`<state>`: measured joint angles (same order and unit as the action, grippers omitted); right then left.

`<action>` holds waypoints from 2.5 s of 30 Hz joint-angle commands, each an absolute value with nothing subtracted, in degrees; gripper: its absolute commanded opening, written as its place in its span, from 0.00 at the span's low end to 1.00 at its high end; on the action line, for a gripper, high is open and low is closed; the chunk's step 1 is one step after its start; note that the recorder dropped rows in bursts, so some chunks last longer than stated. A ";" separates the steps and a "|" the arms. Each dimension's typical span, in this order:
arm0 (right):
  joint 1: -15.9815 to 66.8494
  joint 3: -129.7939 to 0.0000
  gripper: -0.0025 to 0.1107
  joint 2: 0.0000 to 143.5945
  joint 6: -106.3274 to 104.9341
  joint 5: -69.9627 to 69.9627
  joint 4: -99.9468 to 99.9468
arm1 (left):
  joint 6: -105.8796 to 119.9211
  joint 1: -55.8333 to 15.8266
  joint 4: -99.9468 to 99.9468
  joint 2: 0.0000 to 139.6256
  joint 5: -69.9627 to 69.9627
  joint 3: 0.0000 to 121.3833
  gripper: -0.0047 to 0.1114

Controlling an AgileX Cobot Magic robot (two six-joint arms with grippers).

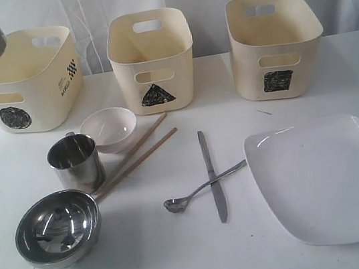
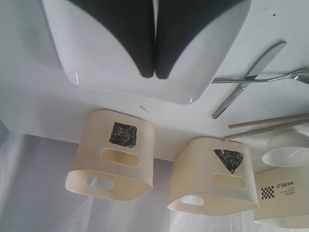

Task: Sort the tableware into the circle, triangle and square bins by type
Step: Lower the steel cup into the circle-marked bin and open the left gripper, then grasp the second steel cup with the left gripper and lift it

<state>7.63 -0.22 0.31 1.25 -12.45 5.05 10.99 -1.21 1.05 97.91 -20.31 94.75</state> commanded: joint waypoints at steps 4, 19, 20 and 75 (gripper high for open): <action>7.26 0.00 0.02 0.00 1.28 -12.57 5.35 | 7.44 -1.12 0.99 113.65 -14.07 110.07 0.05; 7.26 0.00 0.02 0.00 1.28 -12.57 5.35 | 5.75 0.59 2.96 132.11 -6.44 119.36 0.20; 7.26 0.00 0.02 0.00 1.28 -12.57 5.35 | 5.75 0.59 4.81 132.00 -6.94 119.36 0.26; 7.26 0.00 0.02 0.00 1.37 -12.56 5.35 | 25.28 -8.76 25.25 99.96 -31.48 73.64 0.51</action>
<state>7.63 -0.22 0.31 1.25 -12.45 5.05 26.20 -8.50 25.10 99.52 -30.08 74.15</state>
